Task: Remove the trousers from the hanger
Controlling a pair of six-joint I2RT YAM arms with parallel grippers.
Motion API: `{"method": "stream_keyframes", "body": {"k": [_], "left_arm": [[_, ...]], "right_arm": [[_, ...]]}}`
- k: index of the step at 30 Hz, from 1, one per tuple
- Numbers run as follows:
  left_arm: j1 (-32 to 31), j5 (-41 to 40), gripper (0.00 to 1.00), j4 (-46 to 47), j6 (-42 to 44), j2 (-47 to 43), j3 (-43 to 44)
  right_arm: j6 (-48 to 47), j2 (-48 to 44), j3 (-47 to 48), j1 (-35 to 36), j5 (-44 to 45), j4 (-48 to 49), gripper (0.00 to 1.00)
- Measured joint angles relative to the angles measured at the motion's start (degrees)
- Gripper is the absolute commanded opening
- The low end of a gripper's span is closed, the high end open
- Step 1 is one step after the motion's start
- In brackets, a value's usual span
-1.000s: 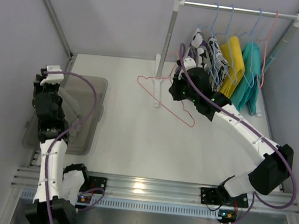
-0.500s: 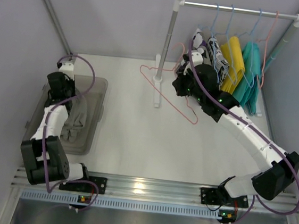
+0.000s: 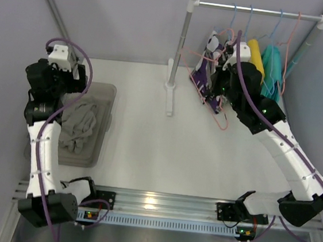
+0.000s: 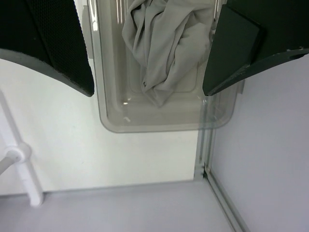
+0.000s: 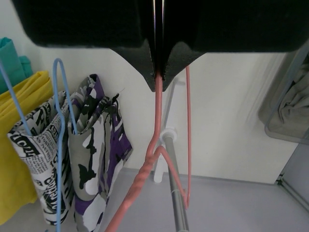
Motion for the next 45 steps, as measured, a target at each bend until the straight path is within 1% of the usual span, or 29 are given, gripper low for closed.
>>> {"method": "stream_keyframes", "body": {"k": [3,7,12,15,18,26,31,35,40,44,45], "left_arm": [[0.0,1.57,0.99,-1.81,0.02,-5.79,1.77],[0.0,2.84,0.99,-4.09,0.0,-8.46,4.83],[0.0,3.98,0.99,-6.21,-0.57,-8.79,6.27],[0.0,4.76,0.99,-7.69,-1.73,-8.07,7.1],[0.0,5.55,0.99,-8.5,-2.99,-7.48,7.91],[0.0,7.37,0.99,-9.94,-6.19,-6.78,10.75],[0.0,8.15,0.99,-11.21,-7.67,-6.78,12.66],[0.0,8.55,0.99,-12.09,-9.01,-6.82,14.43],[0.0,8.59,0.99,-12.92,-9.73,-7.69,14.95],[0.0,8.57,0.99,-13.35,-10.14,-7.82,15.21],[0.0,8.57,0.99,-13.46,-10.23,-7.82,15.21]], "right_arm": [[-0.39,0.04,2.19,-0.13,1.99,-0.48,0.0],[-1.95,3.02,7.06,-0.15,5.4,-0.81,0.0],[-5.86,9.97,12.7,-1.16,8.85,0.46,0.0],[-8.17,15.91,17.79,-2.25,9.92,0.7,0.0],[-10.08,22.43,24.65,-3.26,9.75,1.57,0.0],[-15.72,32.11,36.17,-4.52,8.68,7.04,0.0],[-18.51,36.44,39.47,-4.98,6.99,12.24,0.0],[-19.89,40.5,42.34,-6.03,6.29,14.21,0.0],[-20.55,43.78,42.36,-7.56,4.26,16.61,0.0],[-20.87,44.89,42.36,-8.0,2.89,16.96,0.0],[-20.85,44.89,42.36,-8.0,2.62,16.96,0.01]]}}
